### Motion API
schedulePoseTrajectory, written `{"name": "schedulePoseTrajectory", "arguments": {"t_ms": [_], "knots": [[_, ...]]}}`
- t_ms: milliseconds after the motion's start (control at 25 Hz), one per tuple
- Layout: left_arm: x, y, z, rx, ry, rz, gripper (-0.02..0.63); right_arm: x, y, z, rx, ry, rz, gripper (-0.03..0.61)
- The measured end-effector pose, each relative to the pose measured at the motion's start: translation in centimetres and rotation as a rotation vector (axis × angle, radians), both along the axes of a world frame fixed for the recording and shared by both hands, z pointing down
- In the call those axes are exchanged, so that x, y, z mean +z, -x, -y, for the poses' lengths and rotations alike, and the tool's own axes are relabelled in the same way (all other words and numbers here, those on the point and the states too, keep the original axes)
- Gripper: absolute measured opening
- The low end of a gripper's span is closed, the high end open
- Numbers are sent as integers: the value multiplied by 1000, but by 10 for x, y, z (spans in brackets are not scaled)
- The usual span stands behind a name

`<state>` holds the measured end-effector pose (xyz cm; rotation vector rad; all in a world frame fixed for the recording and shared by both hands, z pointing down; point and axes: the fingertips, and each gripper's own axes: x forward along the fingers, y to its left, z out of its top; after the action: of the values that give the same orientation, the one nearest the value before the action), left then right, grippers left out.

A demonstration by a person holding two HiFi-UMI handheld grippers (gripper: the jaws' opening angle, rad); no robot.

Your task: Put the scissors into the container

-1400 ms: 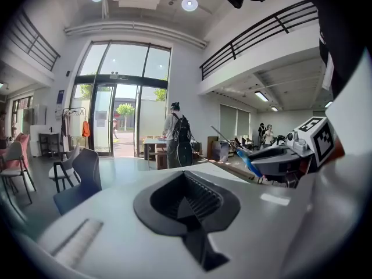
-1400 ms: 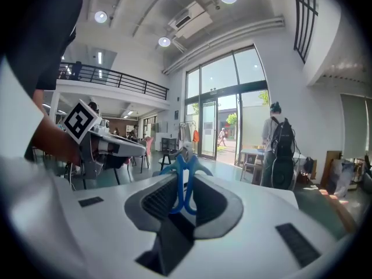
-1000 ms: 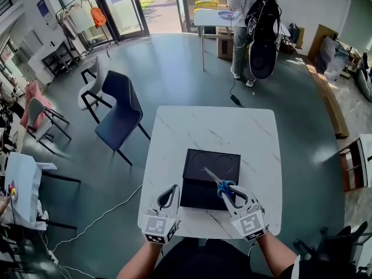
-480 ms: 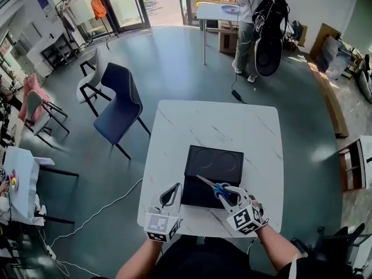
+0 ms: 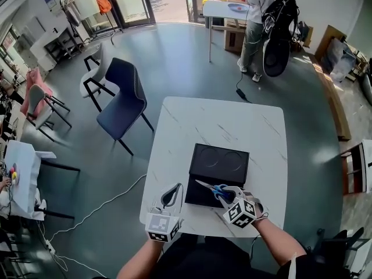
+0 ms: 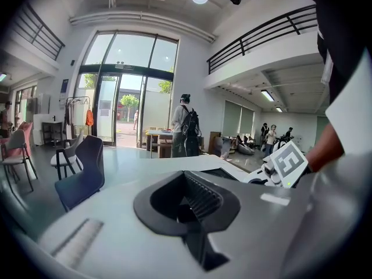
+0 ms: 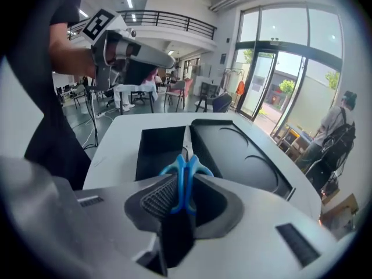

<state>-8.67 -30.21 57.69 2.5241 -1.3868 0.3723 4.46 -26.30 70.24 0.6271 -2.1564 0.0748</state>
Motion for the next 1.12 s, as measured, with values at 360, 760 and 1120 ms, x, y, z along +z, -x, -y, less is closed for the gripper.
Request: {"name": "schedulePoseTrajectory", "arguments": {"t_ms": [360,760,1120], "knots": [[6,8,-1,-9,10,-2,11,40,2,-2,-100,97,-218,86],[9,12,-2,-12,8,-2,9,60,-2,-4,-138,161,-349,86],[13,23,-4,-17,21,-3,9,63,1,2,-109,155,-379,93]]}}
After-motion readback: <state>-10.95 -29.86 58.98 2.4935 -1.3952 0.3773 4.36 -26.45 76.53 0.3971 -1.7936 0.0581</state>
